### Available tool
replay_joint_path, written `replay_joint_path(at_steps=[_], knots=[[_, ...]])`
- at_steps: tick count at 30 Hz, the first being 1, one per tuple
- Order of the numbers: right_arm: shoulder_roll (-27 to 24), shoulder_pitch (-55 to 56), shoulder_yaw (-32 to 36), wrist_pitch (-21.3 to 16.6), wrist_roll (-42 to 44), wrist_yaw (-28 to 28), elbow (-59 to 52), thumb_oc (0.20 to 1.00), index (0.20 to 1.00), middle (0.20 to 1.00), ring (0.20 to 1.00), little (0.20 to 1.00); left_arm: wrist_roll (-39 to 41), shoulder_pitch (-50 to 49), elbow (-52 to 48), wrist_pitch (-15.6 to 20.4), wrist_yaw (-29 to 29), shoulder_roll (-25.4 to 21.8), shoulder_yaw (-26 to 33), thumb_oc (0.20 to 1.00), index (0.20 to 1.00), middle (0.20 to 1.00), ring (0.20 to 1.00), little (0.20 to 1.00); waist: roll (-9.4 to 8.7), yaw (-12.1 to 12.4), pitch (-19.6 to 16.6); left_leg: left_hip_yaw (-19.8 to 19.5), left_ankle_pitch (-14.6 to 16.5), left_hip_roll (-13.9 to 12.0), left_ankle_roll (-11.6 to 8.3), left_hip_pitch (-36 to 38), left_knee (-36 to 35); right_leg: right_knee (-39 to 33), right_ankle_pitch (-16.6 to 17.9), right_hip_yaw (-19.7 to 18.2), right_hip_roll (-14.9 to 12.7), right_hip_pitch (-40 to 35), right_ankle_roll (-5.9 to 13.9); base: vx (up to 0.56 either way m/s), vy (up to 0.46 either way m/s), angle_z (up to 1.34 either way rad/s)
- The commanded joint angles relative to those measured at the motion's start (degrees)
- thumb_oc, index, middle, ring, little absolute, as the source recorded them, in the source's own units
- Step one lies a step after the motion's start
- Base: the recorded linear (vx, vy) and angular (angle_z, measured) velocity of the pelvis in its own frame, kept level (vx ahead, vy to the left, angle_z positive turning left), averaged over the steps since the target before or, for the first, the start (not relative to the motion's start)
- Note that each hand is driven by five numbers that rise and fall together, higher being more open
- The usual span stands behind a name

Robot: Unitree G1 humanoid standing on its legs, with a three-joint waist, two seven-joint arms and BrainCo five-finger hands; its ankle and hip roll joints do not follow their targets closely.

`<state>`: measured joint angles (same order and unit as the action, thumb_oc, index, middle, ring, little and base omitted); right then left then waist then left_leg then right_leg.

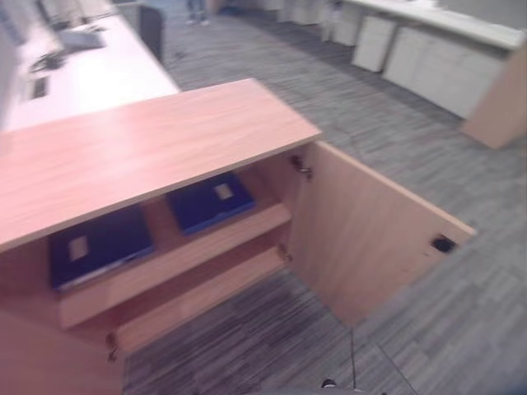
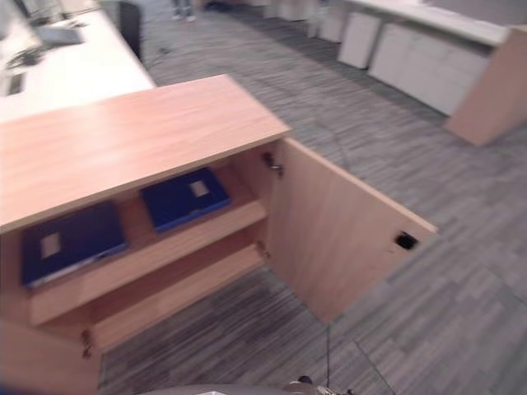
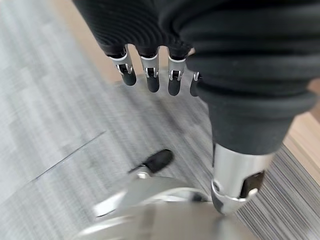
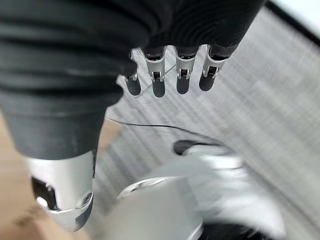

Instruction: Put the empty folder in the office cabinet

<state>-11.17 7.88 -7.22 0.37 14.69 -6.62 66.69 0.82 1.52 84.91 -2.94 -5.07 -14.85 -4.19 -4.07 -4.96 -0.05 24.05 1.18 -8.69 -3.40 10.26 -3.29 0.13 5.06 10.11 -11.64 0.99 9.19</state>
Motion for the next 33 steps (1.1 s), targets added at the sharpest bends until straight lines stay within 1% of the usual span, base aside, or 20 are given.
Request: replay_joint_path(at_steps=[1,2,3,5,6,8,10,11,14,15,16,17,19,21,22,25,27,30,32,33], knots=[[2.2,-1.0,-0.1,-0.6,2.2,-0.5,1.8,1.0,1.0,1.0,1.0,1.0,0.3,1.6,1.7,0.9,-0.1,-3.3,2.0,1.0,1.0,1.0,1.0,1.0,-3.21,-1.5,0.4,0.0,0.9,3.3,2.39,-4.5,-1.7,0.8,0.1,-1.8,-1.8,1.7,1.92,0.03,-0.263,-0.26],[1.8,-0.9,-0.1,-0.7,2.1,-0.6,1.3,1.0,1.0,1.0,1.0,1.0,0.4,1.8,1.6,0.9,-0.1,-3.2,1.8,1.0,1.0,1.0,1.0,1.0,-3.23,-2.0,0.2,0.4,0.4,2.4,1.84,-4.3,-1.7,0.6,-0.4,-2.0,-0.9,1.6,1.56,0.09,-0.24,-0.13],[1.5,-0.6,-0.2,-0.7,1.7,-0.7,0.9,1.0,1.0,1.0,1.0,1.0,0.4,2.0,1.5,1.0,0.0,-3.1,1.5,1.0,1.0,1.0,1.0,1.0,-2.99,-2.6,0.1,0.0,1.2,1.4,1.08,-3.6,-1.6,0.4,-1.7,-2.2,-0.1,0.7,1.78,0.09,-0.204,-0.11],[0.8,-0.4,0.0,-0.7,1.3,-0.7,2.7,1.0,1.0,1.0,1.0,1.0,0.7,2.0,1.2,1.1,-0.1,-2.6,1.3,1.0,1.0,1.0,1.0,1.0,-2.87,-3.2,-0.2,0.7,0.6,0.0,0.44,-3.3,-1.5,0.1,-2.3,-2.5,1.3,0.6,1.23,0.05,-0.155,-0.16],[0.8,-0.4,0.0,-0.8,1.3,-0.7,2.7,1.0,1.0,1.0,1.0,1.0,0.7,2.0,1.2,1.1,-0.1,-2.5,1.3,1.0,1.0,1.0,1.0,1.0,-2.83,-3.1,-0.2,0.7,0.6,0.0,0.4,-3.3,-1.5,0.1,-2.3,-2.5,1.4,0.6,1.2,0.03,-0.159,-0.16],[-0.4,-1.2,0.7,-0.8,1.1,-1.2,4.7,1.0,1.0,1.0,1.0,1.0,0.7,2.1,1.3,1.1,0.1,-1.8,0.8,1.0,1.0,1.0,1.0,1.0,-2.66,-4.0,-0.5,1.5,0.0,-1.6,-0.33,-2.9,-1.4,-0.2,-2.9,-2.9,3.0,0.5,0.58,0.04,-0.182,-0.1],[-1.6,-1.4,1.4,-1.1,1.0,-1.7,5.2,1.0,1.0,1.0,1.0,1.0,0.1,1.9,1.8,0.9,0.6,-1.4,0.5,1.0,1.0,1.0,1.0,1.0,-2.58,-4.7,-1.1,2.5,-0.6,-3.3,-1.05,-2.3,-1.1,-0.8,-3.5,-3.3,4.9,0.1,-0.04,0.05,-0.24,-0.12],[-2.4,-1.1,1.7,-1.7,1.4,-2.2,3.7,1.0,1.0,1.0,1.0,1.0,-0.4,1.5,2.1,0.6,0.8,-1.6,0.8,1.0,1.0,1.0,1.0,1.0,-2.66,-5.1,-1.4,3.2,-0.9,-4.6,-1.62,-1.8,-0.6,-1.4,-4.0,-3.8,6.2,-0.4,-0.54,0.05,-0.268,-0.24],[-4.6,1.4,2.1,-2.9,0.8,-3.5,-7.9,1.0,1.0,1.0,1.0,1.0,-1.7,0.7,2.7,-0.3,0.9,-2.0,2.3,1.0,1.0,1.0,1.0,1.0,-2.89,-6.0,-2.0,4.1,-1.2,-6.6,-2.52,-1.4,0.9,-2.0,-4.8,-4.3,8.2,-1.4,-1.42,0.04,-0.215,-0.35],[-5.7,2.9,2.4,-3.1,-0.1,-3.8,-13.4,1.0,1.0,1.0,1.0,1.0,-2.3,0.5,2.6,-0.6,0.7,-2.0,3.0,1.0,1.0,1.0,1.0,1.0,-2.98,-6.3,-2.1,4.3,-1.2,-7.2,-2.78,-1.2,1.4,-2.2,-5.1,-4.5,8.8,-1.7,-1.73,0.01,-0.116,-0.35],[-5.7,3.2,2.4,-2.9,-0.1,-3.8,-13.8,1.0,1.0,1.0,1.0,1.0,-2.3,0.4,2.6,-0.6,0.7,-1.9,3.0,1.0,1.0,1.0,1.0,1.0,-2.92,-6.2,-2.2,4.3,-1.2,-7.3,-2.82,-1.2,1.5,-2.2,-5.1,-4.5,8.9,-1.7,-1.76,0.02,-0.16,-0.3],[-8.1,6.1,3.9,-3.0,-1.8,-4.2,-22.9,1.0,1.0,1.0,1.0,1.0,-2.9,-0.1,2.1,-0.9,0.2,-1.2,4.0,1.0,1.0,1.0,1.0,1.0,-2.88,-6.5,-2.2,4.3,-1.2,-8.2,-3.19,-1.2,2.2,-3.0,-5.5,-4.5,9.8,-2.6,-2.19,0.01,-0.134,-0.25],[-9.9,7.0,6.2,-3.4,-2.1,-5.0,-26.9,1.0,1.0,1.0,1.0,1.0,-2.8,-0.5,0.8,-0.8,0.0,-0.2,4.0,1.0,1.0,1.0,1.0,1.0,-2.53,-6.1,-2.1,3.9,-1.5,-8.9,-3.55,-1.8,3.1,-3.5,-6.2,-4.2,10.4,-3.2,-2.65,0.0,-0.121,-0.11],[-10.5,7.1,7.5,-3.4,-2.2,-5.5,-28.3,1.0,1.0,1.0,1.0,1.0,-2.5,-0.7,0.0,-0.7,0.0,0.6,3.7,1.0,1.0,1.0,1.0,1.0,-2.2,-5.8,-1.9,3.4,-1.5,-9.2,-3.71,-2.2,3.6,-3.8,-6.5,-4.0,10.8,-3.7,-2.94,-0.01,-0.062,0.01],[-11.9,6.0,9.4,-3.6,-2.5,-6.5,-29.1,1.0,1.0,1.0,1.0,1.0,-2.1,-1.0,-1.6,-0.5,0.2,1.4,3.0,1.0,1.0,1.0,1.0,1.0,-1.76,-5.1,-1.6,2.7,-1.8,-9.7,-3.91,-2.9,4.2,-4.1,-7.1,-3.4,11.2,-4.1,-3.29,-0.02,-0.075,0.18],[-14.9,3.1,12.7,-4.4,-3.6,-8.2,-32.9,1.0,1.0,1.0,1.0,1.0,-1.4,-1.4,-3.6,-0.2,0.6,2.7,1.4,1.0,1.0,1.0,1.0,1.0,-0.86,-3.8,-0.9,1.2,-2.4,-10.0,-4.14,-4.0,4.7,-4.4,-8.1,-2.4,11.8,-5.0,-3.91,-0.02,-0.036,0.24],[-14.9,3.1,12.7,-4.4,-3.6,-8.2,-32.9,1.0,1.0,1.0,1.0,1.0,-1.4,-1.4,-3.6,-0.2,0.6,2.7,1.4,1.0,1.0,1.0,1.0,1.0,-0.8,-3.8,-0.9,1.2,-2.4,-10.0,-4.15,-4.0,4.7,-4.4,-8.1,-2.4,11.8,-5.0,-3.92,-0.01,-0.003,0.25],[-19.0,-0.1,14.3,-5.2,-6.8,-8.5,-39.6,1.0,1.0,1.0,1.0,1.0,-2.0,-1.7,-4.4,-0.2,1.0,3.4,0.6,1.0,1.0,1.0,1.0,1.0,-0.01,-2.5,-0.7,0.5,-3.2,-10.0,-4.53,-4.6,4.3,-4.6,-8.8,-1.6,12.2,-5.3,-4.34,-0.02,0.001,0.2],[-20.8,-1.2,14.3,-5.8,-8.2,-8.0,-43.0,1.0,1.0,1.0,1.0,1.0,-2.2,-1.6,-4.6,-0.1,1.2,3.7,0.3,1.0,1.0,1.0,1.0,1.0,0.23,-2.1,-0.5,0.2,-3.6,-10.1,-4.72,-4.8,4.1,-4.6,-8.9,-1.4,12.3,-5.4,-4.43,-0.02,0.0,0.19],[-20.8,-1.2,14.4,-5.7,-8.2,-8.0,-43.1,1.0,1.0,1.0,1.0,1.0,-2.2,-1.6,-4.6,-0.2,1.2,3.7,0.3,1.0,1.0,1.0,1.0,1.0,0.29,-2.2,-0.5,0.2,-3.6,-10.1,-4.74,-4.9,4.1,-4.6,-8.9,-1.3,12.3,-5.4,-4.44,-0.02,0.002,0.09]])
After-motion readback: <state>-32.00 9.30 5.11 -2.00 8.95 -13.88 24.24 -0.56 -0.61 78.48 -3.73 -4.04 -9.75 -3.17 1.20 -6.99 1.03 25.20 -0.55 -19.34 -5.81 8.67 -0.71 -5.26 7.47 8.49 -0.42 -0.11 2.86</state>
